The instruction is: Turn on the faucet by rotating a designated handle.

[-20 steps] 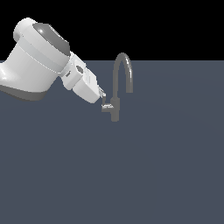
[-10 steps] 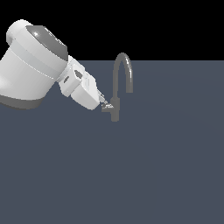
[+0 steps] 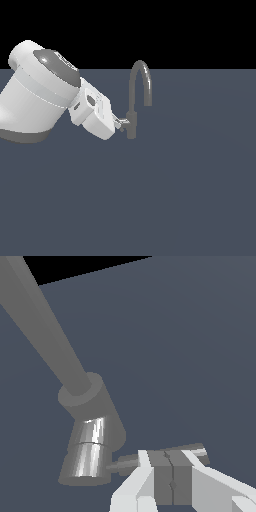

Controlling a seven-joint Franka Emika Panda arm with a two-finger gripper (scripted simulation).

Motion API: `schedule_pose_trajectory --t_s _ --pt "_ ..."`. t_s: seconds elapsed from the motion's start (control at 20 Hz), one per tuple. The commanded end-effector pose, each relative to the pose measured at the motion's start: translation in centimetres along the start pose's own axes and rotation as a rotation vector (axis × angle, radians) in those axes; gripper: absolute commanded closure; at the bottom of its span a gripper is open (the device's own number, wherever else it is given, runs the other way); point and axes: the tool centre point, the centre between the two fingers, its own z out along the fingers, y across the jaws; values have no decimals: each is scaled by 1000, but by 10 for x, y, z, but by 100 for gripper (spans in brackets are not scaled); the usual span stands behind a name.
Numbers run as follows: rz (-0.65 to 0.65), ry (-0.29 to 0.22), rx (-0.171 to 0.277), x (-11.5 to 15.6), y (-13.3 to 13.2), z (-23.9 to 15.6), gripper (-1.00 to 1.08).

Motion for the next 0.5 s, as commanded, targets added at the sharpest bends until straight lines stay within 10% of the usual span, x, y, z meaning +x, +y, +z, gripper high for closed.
schedule_pose_trajectory --t_s 0.0,0.45 --pt "-2 11 -28 -4 19 19 108" --pt "-2 9 -15 -26 11 34 108"
